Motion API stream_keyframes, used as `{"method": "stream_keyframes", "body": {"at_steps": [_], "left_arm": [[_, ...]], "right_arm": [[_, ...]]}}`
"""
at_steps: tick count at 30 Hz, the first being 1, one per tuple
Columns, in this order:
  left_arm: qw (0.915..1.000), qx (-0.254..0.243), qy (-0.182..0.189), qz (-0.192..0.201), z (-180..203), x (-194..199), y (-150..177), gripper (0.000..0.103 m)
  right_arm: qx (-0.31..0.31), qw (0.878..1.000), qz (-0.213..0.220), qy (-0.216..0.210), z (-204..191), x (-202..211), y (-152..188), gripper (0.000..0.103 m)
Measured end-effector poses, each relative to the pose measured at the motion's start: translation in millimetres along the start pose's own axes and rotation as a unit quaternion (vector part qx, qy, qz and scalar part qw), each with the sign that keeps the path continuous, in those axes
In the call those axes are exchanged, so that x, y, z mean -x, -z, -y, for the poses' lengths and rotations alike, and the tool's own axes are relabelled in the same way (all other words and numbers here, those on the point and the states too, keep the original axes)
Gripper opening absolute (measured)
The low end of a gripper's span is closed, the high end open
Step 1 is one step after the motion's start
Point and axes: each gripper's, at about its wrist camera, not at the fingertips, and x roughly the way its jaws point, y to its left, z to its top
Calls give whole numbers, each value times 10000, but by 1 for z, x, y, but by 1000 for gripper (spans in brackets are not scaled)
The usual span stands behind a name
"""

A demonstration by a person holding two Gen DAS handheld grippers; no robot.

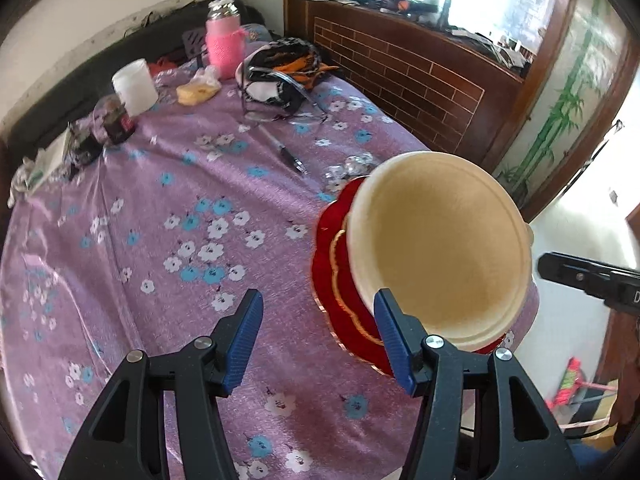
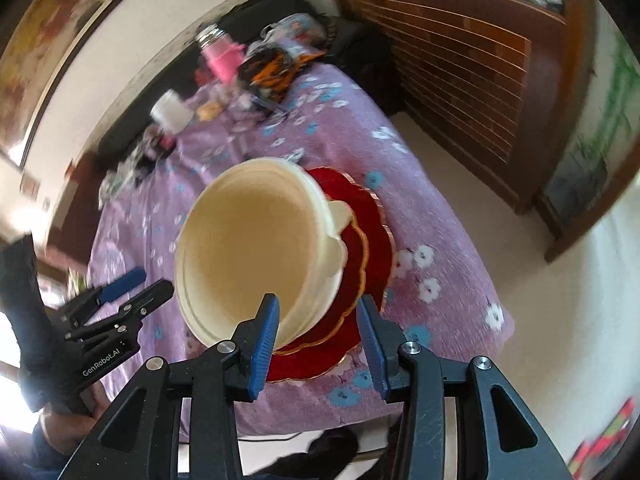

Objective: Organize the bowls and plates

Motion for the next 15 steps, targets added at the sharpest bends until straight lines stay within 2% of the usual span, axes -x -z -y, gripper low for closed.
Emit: {"method": "stream_keyframes", "body": {"at_steps": [7,11,13,15], "left_arm": [[9981,467,217,-349,-31,-17,4,57],[9947,665,404,-676,-37,-35,5,44],[9940,675,436,-745,-34,-40,4,43],[9935,637,517,-787,-29,-44,3,37]], "right_arm": [[-387,9988,146,263,27,2,3,44],[-557,9984,-13,121,41,-13,4,44],[-601,9981,-98,100,47,-23,2,43],[-625,9979,-167,-23,51,-29,0,42]]}}
